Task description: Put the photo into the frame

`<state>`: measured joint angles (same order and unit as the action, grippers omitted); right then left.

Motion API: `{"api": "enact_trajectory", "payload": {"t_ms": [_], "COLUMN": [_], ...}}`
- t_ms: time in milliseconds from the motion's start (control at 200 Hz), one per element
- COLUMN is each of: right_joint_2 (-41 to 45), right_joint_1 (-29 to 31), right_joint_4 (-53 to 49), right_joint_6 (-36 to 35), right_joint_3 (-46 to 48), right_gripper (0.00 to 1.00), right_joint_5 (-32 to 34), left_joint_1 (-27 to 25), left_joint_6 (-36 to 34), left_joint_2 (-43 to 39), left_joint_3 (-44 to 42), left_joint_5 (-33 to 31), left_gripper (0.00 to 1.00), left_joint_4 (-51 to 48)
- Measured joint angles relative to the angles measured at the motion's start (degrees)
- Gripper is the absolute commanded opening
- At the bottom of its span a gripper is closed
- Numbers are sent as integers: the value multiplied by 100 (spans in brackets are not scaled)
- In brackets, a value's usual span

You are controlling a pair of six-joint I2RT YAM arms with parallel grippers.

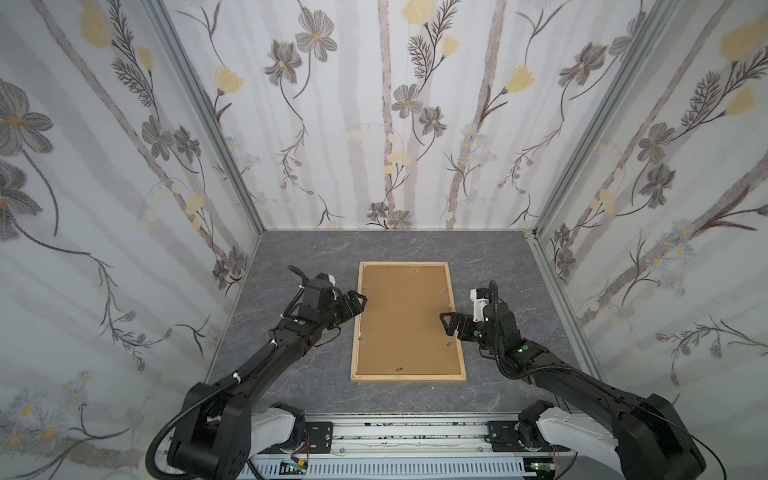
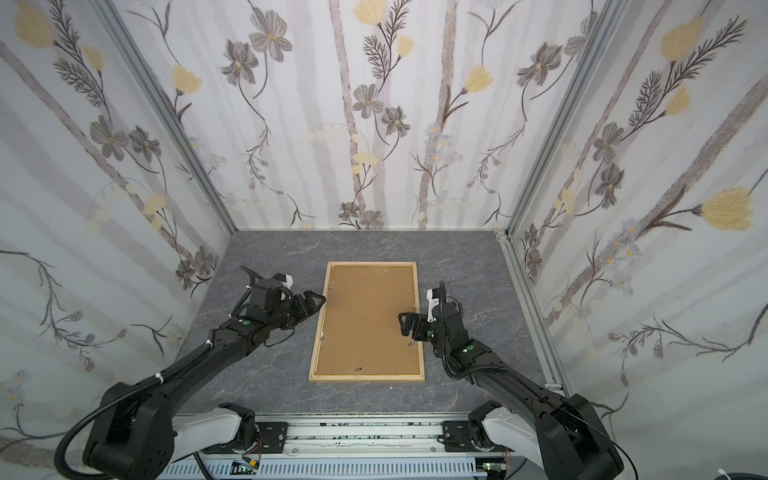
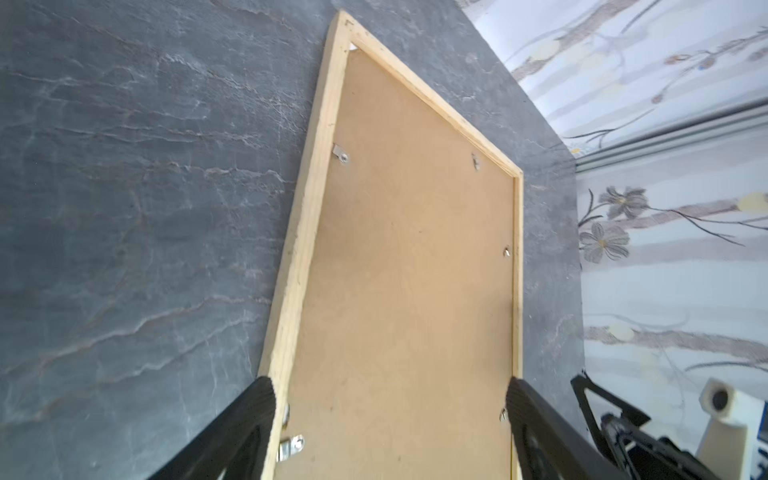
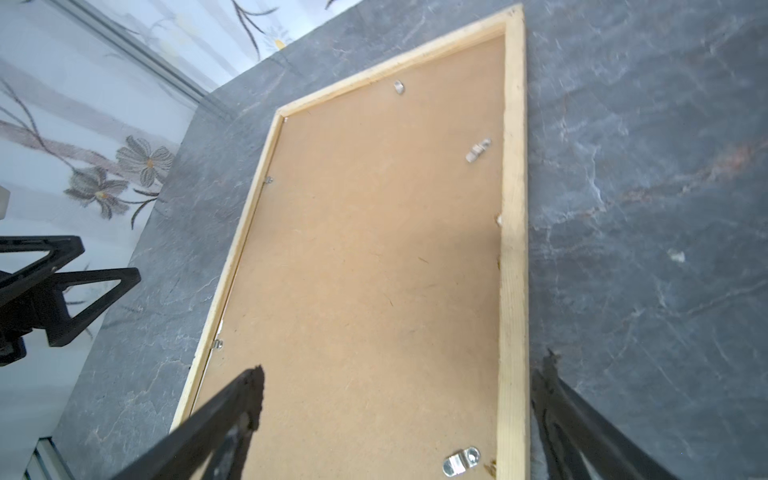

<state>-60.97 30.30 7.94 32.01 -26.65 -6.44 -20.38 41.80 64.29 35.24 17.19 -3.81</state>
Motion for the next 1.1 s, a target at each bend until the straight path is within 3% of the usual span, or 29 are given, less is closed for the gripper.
{"api": "enact_trajectory", "payload": {"t_ms": [80, 225, 320, 515, 779, 1099], "right_joint_2": [-11, -310, -588, -992, -1353, -2194], "right_joint_1": [109, 837, 1226, 1604, 2022, 2256], "right_joint_4": [-175, -544, -789, -1075, -1178, -1338], "right_joint_6": [-446, -1296, -1858, -2758, -3604, -3958], "right_joint_3": [-201, -684, -986, -1075, -1266, -1567], "right_gripper": [100, 100, 100, 100, 100, 100], "right_joint_5": [-487, -1510, -2065, -2719, -2780, -2402], "left_joint_1": [-308, -1357, -1976, -3169, -3405, -3414], "left_joint_6": [92, 562, 1003, 1744, 2061, 2184], "left_joint_2": [-520, -1847, -2601, -2717, -1917, -1375], "left_joint_3": [-374, -920, -1145, -1596, -2022, -2164], "left_joint_5": [-11, -72, -319, -691, -798, -688], "left_gripper": [72, 55, 50, 46, 43, 40], "left_joint_4": [-361, -1239, -1589, -1897, -1141, -35]}}
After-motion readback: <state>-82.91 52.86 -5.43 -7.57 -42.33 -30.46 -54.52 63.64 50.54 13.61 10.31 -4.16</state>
